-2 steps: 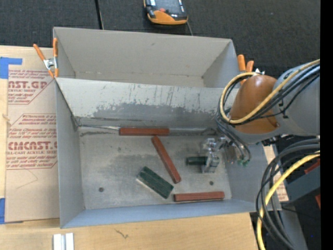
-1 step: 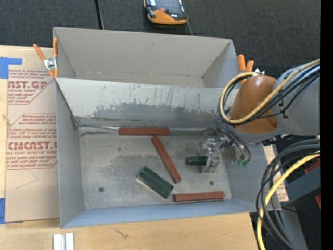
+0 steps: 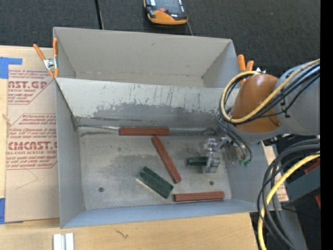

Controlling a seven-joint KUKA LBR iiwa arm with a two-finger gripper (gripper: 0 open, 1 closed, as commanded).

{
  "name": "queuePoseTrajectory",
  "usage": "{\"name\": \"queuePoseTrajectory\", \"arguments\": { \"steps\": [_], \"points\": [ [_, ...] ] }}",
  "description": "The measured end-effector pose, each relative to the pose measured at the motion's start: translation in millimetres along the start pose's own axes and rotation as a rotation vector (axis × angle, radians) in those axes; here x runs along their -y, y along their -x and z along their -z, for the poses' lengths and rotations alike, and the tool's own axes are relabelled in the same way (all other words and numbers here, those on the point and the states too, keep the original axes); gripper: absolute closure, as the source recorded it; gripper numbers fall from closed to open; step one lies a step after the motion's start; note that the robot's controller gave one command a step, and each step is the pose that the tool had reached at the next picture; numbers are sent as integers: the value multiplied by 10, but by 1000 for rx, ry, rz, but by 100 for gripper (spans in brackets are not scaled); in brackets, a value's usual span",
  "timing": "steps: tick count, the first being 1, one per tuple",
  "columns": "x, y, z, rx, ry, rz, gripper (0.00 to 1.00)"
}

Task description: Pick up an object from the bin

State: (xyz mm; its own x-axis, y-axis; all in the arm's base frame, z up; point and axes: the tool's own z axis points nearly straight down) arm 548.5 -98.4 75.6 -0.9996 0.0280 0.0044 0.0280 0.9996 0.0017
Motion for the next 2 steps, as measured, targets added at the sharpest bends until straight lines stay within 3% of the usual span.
{"name": "queuePoseTrajectory", "arguments": {
  "steps": [2],
  "points": [
    [0, 11, 357, 5, -1, 0, 100]
  ]
}}
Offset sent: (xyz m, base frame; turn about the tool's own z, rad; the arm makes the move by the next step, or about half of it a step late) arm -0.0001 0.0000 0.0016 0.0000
